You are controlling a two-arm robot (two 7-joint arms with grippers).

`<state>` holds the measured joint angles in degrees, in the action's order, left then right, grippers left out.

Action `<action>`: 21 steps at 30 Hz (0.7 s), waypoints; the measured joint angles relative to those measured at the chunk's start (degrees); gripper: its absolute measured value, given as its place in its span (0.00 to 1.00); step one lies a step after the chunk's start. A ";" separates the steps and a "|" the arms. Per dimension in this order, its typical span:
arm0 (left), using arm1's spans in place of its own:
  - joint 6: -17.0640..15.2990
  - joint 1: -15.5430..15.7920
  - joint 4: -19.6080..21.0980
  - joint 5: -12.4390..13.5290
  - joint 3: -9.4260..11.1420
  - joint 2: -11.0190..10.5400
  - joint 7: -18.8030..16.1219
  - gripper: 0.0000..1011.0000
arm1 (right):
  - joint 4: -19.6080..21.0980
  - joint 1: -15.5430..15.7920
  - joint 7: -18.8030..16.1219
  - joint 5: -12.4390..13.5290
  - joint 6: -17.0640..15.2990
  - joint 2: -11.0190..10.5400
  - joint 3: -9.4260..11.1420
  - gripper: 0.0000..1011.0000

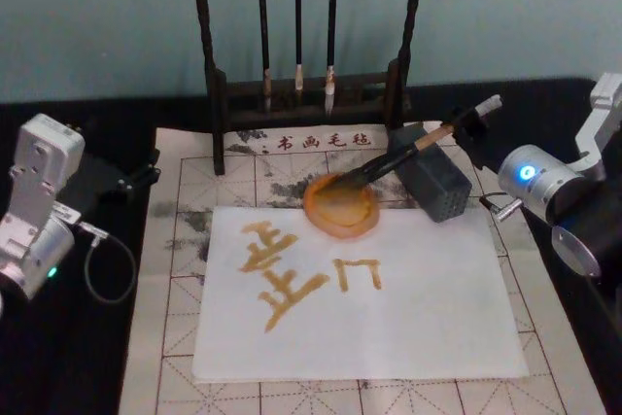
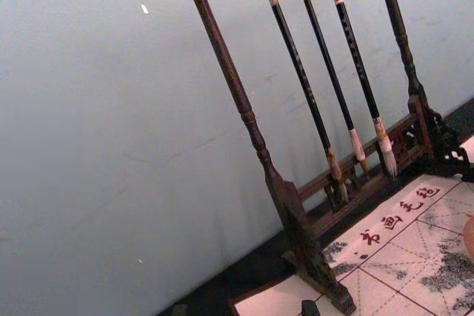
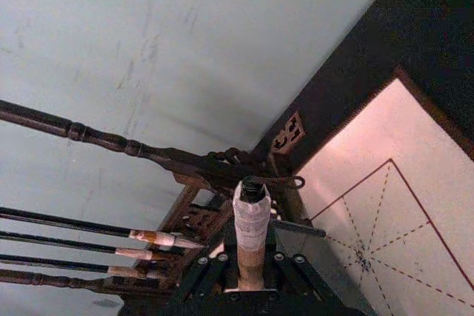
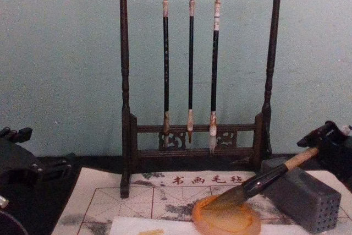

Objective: Pick up the brush from the inkstone, write on the paper, then place the brush back to its original position.

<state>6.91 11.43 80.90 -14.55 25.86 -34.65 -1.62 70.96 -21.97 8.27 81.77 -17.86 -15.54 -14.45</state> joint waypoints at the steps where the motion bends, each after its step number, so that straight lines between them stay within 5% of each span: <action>1: 0.00 0.00 0.00 0.00 0.00 0.00 0.00 0.99 | 0.00 0.00 0.04 0.05 0.10 -0.05 -0.11 0.19; 21: 0.00 0.00 0.00 0.00 0.00 0.00 0.00 0.99 | 0.10 -0.04 0.60 0.69 1.31 -0.93 -1.60 0.19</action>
<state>6.91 11.43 80.90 -14.55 25.86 -34.65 -1.62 71.07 -22.01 8.87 82.46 -16.55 -16.46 -16.05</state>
